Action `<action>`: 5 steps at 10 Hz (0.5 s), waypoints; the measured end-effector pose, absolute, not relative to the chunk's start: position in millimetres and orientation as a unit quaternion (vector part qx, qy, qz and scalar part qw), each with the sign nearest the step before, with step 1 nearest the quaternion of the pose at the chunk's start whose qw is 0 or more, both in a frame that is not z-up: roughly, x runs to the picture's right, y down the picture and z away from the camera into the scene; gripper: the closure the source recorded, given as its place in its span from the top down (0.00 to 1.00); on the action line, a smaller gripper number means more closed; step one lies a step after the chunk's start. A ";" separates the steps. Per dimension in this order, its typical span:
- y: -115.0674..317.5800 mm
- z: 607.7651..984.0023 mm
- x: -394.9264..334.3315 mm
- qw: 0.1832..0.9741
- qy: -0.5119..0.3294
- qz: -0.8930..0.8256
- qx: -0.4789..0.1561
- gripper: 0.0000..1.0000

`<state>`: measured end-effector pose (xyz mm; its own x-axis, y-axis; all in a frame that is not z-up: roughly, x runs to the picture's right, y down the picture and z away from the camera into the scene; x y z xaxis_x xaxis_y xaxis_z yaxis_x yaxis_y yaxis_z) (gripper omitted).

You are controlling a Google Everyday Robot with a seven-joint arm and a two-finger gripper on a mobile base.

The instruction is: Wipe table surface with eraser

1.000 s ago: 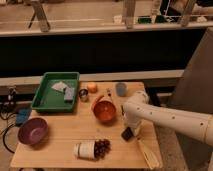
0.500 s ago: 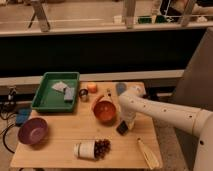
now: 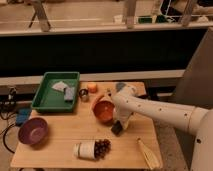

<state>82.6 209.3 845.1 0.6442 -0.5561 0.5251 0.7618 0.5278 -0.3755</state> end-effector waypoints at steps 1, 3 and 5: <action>212.2 842.5 80.8 0.854 -0.176 -0.388 -0.297 0.00; 217.8 837.8 74.8 0.850 -0.184 -0.397 -0.295 0.00; 223.1 830.8 80.9 0.849 -0.187 -0.397 -0.295 0.00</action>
<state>80.9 223.1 830.8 0.6149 -0.5635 0.5517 0.7842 0.5105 -0.3526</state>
